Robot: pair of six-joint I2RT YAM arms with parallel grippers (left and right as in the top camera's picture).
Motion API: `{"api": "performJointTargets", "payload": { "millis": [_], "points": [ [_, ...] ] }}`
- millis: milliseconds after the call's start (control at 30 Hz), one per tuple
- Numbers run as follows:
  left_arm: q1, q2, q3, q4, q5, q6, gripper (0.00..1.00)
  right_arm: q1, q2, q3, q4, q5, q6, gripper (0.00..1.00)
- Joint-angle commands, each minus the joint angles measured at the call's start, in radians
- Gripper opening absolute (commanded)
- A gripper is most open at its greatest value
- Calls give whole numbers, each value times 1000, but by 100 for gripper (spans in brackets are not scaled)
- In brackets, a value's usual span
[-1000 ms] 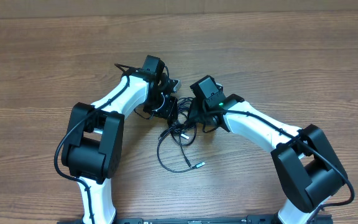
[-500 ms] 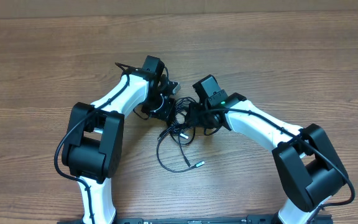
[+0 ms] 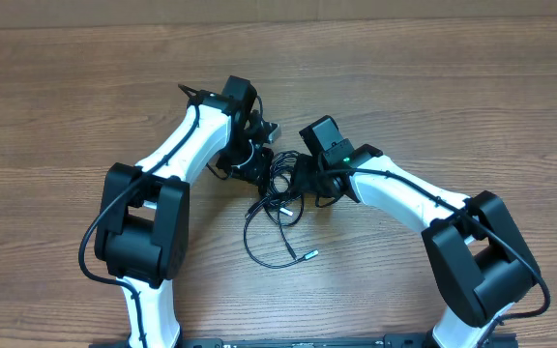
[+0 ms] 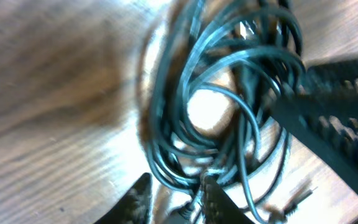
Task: Untangle cables
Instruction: 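Pull the grippers apart, left gripper drawing cable loops leftward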
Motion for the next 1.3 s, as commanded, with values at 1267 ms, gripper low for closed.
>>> {"api": "performJointTargets", "payload": {
  "millis": [1267],
  "points": [
    [-106, -32, -18, 38, -152, 13, 4, -132, 151, 5, 56, -286, 9, 33]
  ]
}}
